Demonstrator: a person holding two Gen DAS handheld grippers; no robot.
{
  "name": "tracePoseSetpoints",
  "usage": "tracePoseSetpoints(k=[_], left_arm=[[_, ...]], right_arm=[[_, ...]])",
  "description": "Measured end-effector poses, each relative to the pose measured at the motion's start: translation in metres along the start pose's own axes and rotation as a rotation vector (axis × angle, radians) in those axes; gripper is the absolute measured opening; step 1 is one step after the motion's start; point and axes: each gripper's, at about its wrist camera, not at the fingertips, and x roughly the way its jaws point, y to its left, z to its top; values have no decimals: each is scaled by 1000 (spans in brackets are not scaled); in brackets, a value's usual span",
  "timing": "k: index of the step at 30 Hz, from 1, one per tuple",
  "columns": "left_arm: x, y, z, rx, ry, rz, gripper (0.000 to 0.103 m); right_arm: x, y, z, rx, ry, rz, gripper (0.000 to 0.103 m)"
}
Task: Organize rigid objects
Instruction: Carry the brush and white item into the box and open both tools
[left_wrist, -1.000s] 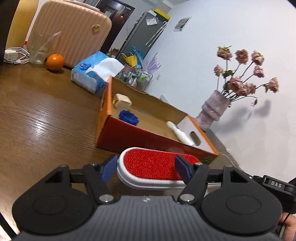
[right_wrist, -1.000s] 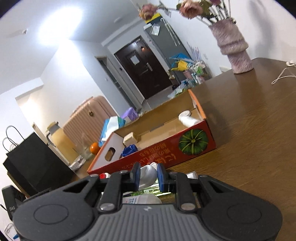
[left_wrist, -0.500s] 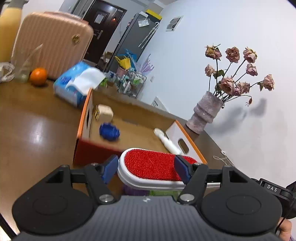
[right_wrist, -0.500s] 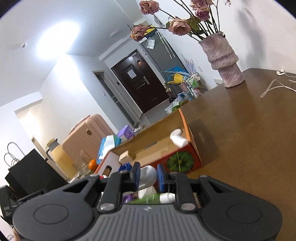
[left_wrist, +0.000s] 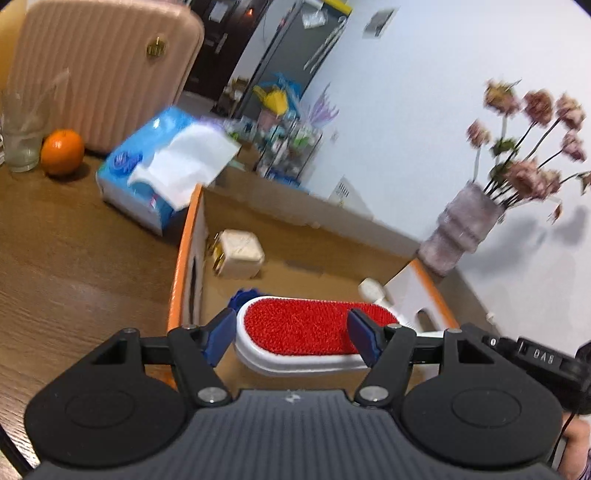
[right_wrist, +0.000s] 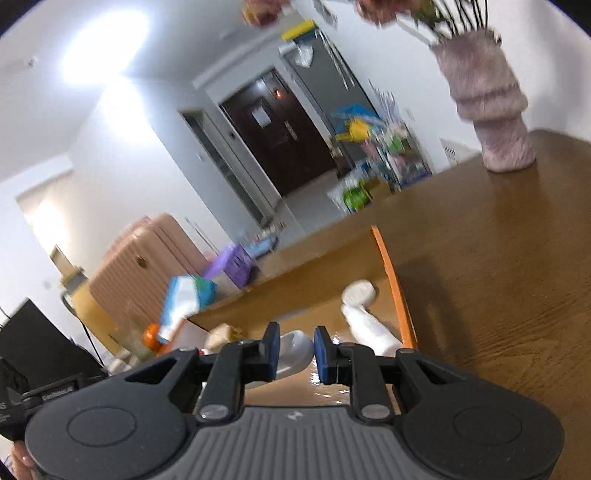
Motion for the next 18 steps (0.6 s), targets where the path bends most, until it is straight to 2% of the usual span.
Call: tracePoseSetpoints(k=[1, 2, 3, 4, 6, 10, 13, 17, 18], left_arm=[[5, 3, -1, 1, 11, 6, 65], [5, 2, -3, 32, -4, -16, 57], [6, 1, -3, 36, 20, -57, 58], [5, -2, -4, 43, 19, -66, 61], [3, -9, -7, 92, 18, -84, 62], [6, -18, -13, 140, 45, -62, 62], [0, -21, -15, 144, 50, -56, 62], [-14, -24, -14, 152, 28, -39, 70], [-19, -25, -14, 154, 20, -32, 71]], right_arm=[[7, -4, -1, 4, 21, -2, 19], [12, -6, -2, 5, 38, -10, 19], [15, -6, -3, -9, 46, -12, 14], [19, -4, -4, -31, 69, 1, 12], [23, 2, -10, -62, 111, 12, 9], [26, 22, -21, -214, 136, -36, 9], [23, 25, -21, -233, 144, -54, 11], [13, 32, -16, -264, 139, -82, 14], [10, 33, -15, -271, 135, -88, 17]])
